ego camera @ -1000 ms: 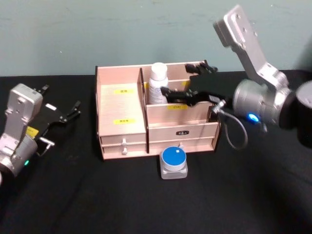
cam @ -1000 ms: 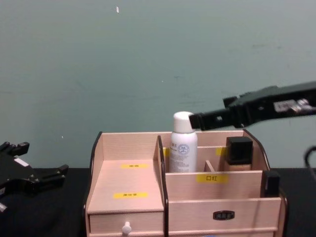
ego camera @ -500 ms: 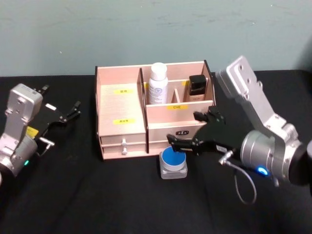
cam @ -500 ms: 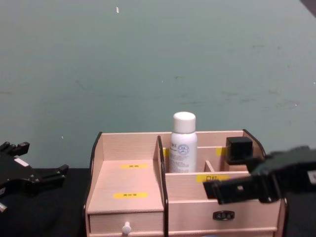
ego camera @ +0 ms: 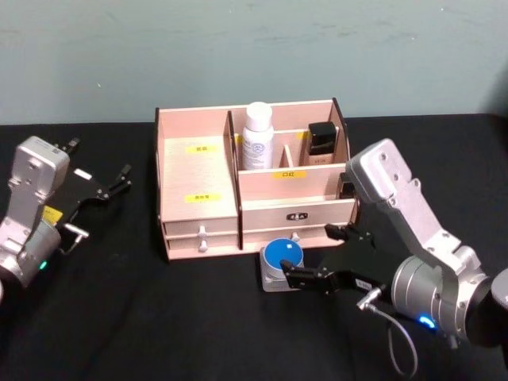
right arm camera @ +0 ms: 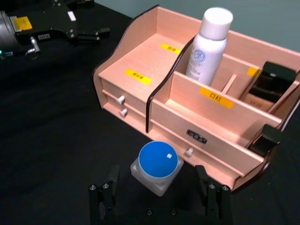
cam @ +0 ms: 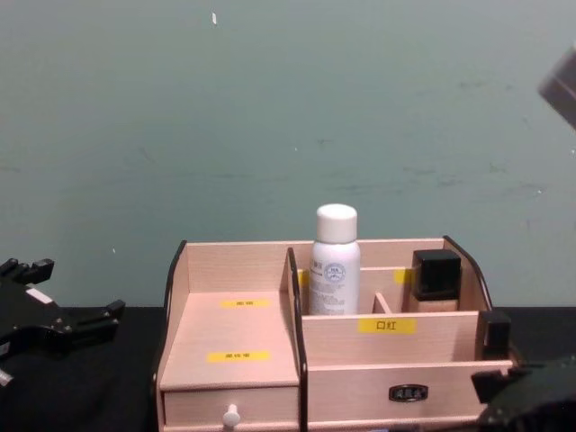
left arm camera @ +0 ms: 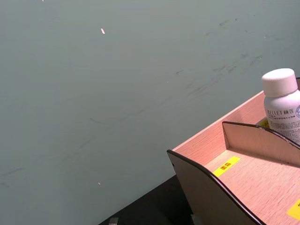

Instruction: Pick up the facial cleanser and watermelon frost from the table and place them into the tiered storage box.

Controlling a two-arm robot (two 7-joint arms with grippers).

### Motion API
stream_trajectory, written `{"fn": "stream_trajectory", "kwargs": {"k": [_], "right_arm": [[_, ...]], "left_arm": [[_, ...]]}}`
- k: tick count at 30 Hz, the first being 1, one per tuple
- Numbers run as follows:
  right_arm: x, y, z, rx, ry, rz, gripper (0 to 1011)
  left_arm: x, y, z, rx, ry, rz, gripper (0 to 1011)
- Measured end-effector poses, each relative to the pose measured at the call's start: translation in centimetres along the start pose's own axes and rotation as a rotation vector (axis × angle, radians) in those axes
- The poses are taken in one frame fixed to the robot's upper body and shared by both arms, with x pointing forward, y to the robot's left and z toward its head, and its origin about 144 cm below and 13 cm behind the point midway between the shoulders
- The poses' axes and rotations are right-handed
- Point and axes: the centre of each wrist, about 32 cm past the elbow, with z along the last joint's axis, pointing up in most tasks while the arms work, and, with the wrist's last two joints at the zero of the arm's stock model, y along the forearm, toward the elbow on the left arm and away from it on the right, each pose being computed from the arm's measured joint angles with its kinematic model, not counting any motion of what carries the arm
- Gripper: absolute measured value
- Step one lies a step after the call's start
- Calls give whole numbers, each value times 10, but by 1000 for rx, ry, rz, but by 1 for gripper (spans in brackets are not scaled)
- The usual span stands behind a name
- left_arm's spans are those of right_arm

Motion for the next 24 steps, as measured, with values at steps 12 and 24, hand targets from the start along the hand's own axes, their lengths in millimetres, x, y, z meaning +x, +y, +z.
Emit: {"fn": "stream_trajectory", "kwargs": {"k": [12, 24], "right_arm": [[-6, 8, -12, -33, 36, 25, 1000], [-3, 21, -18, -49, 40, 37, 1000]], "left_arm": [[0, 0, 0, 0, 0, 0, 1001], [0, 0, 0, 0, 0, 0, 1001]]}}
